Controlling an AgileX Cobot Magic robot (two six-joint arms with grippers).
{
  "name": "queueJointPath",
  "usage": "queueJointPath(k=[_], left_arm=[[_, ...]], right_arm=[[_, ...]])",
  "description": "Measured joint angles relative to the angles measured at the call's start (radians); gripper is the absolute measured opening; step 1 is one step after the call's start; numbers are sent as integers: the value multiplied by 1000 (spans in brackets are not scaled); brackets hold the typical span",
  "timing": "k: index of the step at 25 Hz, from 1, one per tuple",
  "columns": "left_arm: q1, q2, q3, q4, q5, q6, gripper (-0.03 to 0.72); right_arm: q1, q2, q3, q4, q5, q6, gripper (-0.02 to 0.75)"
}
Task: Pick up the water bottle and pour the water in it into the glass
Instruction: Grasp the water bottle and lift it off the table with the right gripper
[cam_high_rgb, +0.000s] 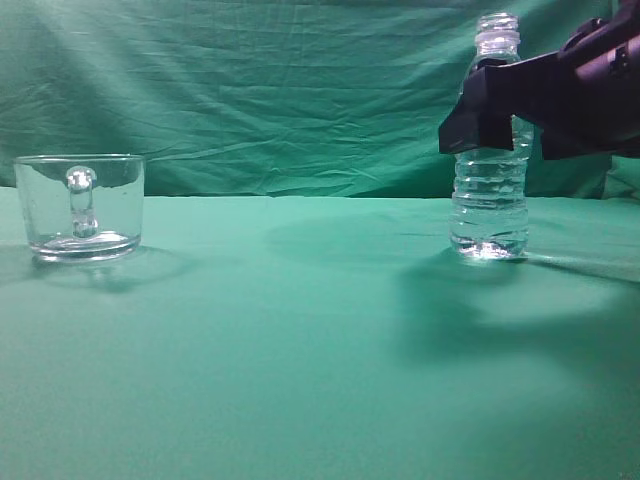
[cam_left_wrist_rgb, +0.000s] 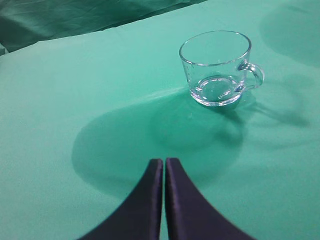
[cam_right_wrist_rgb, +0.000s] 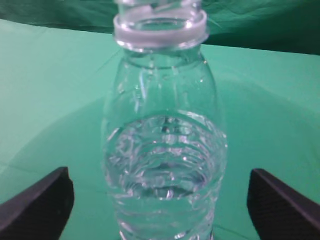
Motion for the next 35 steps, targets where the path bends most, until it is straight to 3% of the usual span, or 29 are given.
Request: queueJointPath(k=[15, 20, 24, 25, 35], left_arm=[[0, 0, 0, 0, 0, 0, 0], [0, 0, 0, 0, 0, 0, 0], [0, 0, 0, 0, 0, 0, 0], [0, 0, 0, 0, 0, 0, 0], [0, 0, 0, 0, 0, 0, 0]], right_arm=[[0, 136, -136, 15, -36, 56, 669], [0, 146, -138, 10, -43, 62, 504], [0, 148, -138, 9, -43, 64, 512], [0, 148, -138, 9, -43, 66, 472], [0, 148, -138, 5, -43, 74, 486]])
